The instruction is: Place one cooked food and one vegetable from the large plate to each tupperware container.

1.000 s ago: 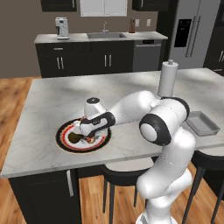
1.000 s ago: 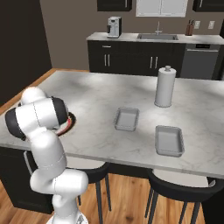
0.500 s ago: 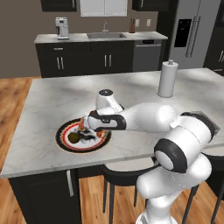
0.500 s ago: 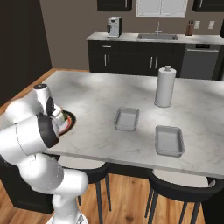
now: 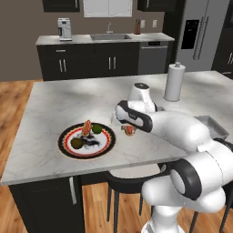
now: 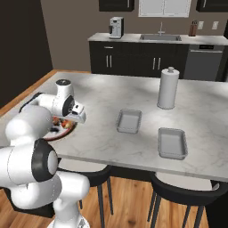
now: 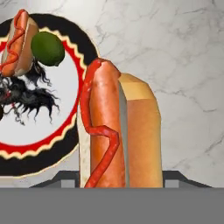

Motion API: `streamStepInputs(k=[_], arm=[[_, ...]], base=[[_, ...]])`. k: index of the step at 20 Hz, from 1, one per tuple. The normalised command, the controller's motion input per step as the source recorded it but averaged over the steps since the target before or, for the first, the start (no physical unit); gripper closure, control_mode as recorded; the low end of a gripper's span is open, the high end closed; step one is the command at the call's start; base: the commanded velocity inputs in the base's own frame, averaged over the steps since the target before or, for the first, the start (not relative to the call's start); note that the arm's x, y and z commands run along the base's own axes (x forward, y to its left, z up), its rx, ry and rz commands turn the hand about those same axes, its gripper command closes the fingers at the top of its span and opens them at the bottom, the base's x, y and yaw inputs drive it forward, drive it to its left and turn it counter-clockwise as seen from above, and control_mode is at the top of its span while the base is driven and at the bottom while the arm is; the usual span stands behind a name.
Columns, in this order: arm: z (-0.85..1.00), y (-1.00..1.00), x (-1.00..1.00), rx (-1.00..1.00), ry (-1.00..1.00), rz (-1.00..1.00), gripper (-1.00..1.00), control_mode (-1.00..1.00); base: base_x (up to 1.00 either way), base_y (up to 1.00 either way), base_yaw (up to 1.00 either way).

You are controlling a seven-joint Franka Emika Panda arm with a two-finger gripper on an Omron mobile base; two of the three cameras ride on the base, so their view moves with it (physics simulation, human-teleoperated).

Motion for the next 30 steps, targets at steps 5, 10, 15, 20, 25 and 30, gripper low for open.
streamStepInputs(k=[5, 10, 15, 20, 25, 30], arm=[[0.21, -0.99, 0.05, 0.01, -0.01, 0.22, 1.00, -1.00], [0.06, -0.87, 0.44, 0.00, 0.00, 0.12, 1.00, -1.00], [0.00, -0.52, 0.72, 0.00, 0.01, 0.04, 1.00, -1.00], [0.00, -0.47, 0.64, 0.00, 0.02, 0.03, 1.00, -1.00], [-0.04, -0.47, 0.51, -0.05, 0.03, 0.00, 1.00, -1.00], [-0.10, -0.29, 0.15, -0.13, -0.01, 0.00, 1.00, -1.00]], base=[[0.00, 0.00, 0.00], [0.00, 0.00, 0.00], [0.00, 0.00, 0.00], [0.00, 0.00, 0.00], [0.00, 0.00, 0.00], [0.00, 0.00, 0.00]])
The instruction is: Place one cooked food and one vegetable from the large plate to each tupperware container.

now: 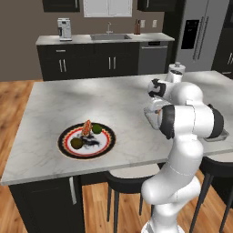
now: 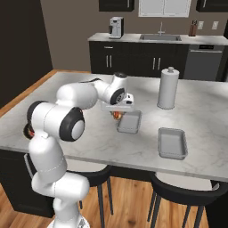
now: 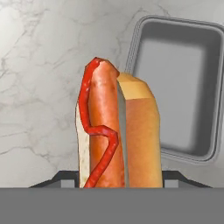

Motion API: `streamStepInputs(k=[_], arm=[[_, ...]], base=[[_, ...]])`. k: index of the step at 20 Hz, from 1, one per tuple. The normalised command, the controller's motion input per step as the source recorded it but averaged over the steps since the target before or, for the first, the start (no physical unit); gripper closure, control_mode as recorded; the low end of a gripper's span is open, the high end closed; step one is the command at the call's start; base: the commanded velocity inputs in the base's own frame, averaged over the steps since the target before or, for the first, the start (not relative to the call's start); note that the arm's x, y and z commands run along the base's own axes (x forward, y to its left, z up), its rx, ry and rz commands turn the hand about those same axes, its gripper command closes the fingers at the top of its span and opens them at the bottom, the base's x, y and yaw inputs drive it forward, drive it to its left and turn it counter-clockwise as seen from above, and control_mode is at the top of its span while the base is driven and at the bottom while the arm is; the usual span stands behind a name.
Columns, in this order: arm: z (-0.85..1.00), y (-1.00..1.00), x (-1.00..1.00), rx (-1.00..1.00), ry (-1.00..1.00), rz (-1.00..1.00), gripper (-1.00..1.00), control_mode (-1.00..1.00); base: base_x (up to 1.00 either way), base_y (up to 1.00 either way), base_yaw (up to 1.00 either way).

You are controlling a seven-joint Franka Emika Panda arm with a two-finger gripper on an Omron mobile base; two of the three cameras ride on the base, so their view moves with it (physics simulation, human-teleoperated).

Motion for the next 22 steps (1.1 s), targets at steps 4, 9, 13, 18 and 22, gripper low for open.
streamStepInputs(k=[4, 9, 13, 18, 22], arm=[[-0.09, -0.01, 0.00, -0.23, -0.13, 0.00, 1.00, -1.00], [-0.23, -0.18, 0.03, -0.09, -0.05, -0.01, 1.00, -1.00], [-0.27, -0.15, 0.03, 0.00, 0.00, 0.00, 1.00, -1.00], [-0.07, -0.01, 0.21, 0.00, 0.00, 0.00, 1.00, -1.00], [-0.16, 0.00, 0.38, 0.01, 0.00, 0.00, 1.00, -1.00]], base=[[0.00, 0.00, 0.00], [0.00, 0.00, 0.00], [0.00, 0.00, 0.00], [0.00, 0.00, 0.00], [0.00, 0.00, 0.00]])
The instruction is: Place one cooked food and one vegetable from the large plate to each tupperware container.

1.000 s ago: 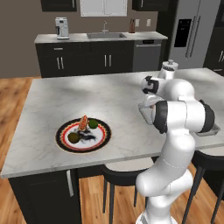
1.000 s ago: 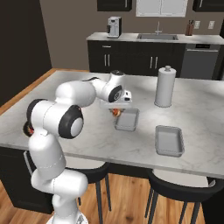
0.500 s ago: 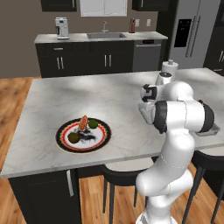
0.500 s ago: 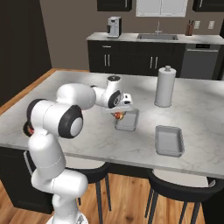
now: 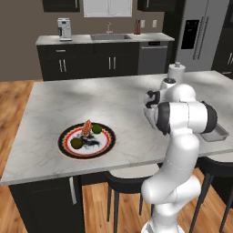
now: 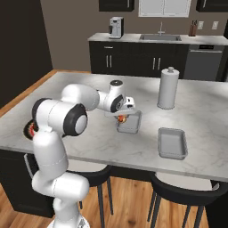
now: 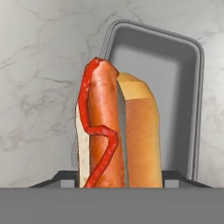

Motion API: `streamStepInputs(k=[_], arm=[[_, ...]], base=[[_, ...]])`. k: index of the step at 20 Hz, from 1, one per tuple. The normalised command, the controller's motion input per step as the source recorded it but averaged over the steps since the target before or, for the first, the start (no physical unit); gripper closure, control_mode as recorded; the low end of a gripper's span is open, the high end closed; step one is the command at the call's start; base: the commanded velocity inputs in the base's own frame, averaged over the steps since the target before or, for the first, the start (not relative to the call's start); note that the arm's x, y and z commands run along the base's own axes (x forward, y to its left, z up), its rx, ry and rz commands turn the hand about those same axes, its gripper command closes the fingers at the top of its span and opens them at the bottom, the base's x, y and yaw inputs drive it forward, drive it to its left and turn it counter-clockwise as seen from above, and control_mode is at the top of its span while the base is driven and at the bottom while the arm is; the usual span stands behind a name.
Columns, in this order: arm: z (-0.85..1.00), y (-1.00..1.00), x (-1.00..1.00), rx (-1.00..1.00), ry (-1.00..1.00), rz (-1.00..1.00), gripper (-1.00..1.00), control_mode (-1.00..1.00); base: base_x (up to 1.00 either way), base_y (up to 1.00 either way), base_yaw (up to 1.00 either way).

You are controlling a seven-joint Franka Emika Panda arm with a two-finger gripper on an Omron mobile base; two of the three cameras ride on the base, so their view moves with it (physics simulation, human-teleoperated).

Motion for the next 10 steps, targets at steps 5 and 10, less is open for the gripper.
streamStepInputs(k=[5, 10], arm=[[-0.27, -0.02, 0.31, 0.04, 0.00, 0.00, 1.00, -1.00], [-0.30, -0.09, 0.14, 0.06, 0.00, 0.00, 1.00, -1.00]], base=[[0.00, 0.00, 0.00], [0.00, 0.00, 0.00]])
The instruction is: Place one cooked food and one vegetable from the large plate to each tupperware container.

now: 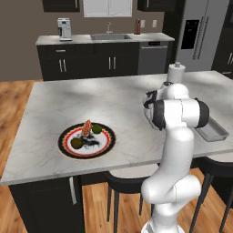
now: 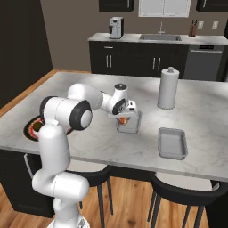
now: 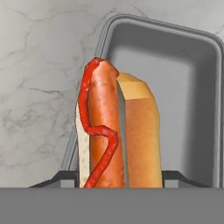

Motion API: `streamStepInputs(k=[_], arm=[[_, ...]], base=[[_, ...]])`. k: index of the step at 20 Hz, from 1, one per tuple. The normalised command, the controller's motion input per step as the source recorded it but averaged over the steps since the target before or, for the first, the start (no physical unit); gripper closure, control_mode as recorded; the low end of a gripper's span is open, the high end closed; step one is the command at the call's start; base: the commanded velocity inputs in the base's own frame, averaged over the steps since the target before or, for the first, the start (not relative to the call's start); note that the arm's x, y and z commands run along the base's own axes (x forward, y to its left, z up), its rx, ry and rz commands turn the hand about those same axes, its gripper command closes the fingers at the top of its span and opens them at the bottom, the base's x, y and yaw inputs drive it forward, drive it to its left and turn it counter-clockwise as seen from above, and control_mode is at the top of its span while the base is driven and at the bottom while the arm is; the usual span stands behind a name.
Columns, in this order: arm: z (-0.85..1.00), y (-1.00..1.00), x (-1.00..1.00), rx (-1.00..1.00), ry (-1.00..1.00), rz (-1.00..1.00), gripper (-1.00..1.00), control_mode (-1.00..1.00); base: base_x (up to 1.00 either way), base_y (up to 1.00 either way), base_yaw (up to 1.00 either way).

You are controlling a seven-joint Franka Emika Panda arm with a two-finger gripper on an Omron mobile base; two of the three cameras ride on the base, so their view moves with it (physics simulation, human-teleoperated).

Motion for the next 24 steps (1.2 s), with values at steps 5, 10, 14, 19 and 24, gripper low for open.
streamStepInputs(k=[5, 10, 14, 19, 24], arm=[[-0.24, -0.01, 0.11, 0.02, 0.00, 0.00, 1.00, -1.00], [-0.05, 0.00, 0.24, 0.00, 0.00, 0.00, 1.00, -1.00], [-0.13, 0.00, 0.20, 0.00, -0.01, 0.00, 1.00, -1.00], [-0.31, 0.00, 0.18, 0.00, -0.01, 0.00, 1.00, -1.00], [-0.39, 0.00, 0.04, 0.00, -0.04, 0.00, -1.00, -1.00]], base=[[0.00, 0.00, 0.00], [0.00, 0.00, 0.00], [0.00, 0.00, 0.00], [0.00, 0.00, 0.00], [0.00, 0.00, 0.00]])
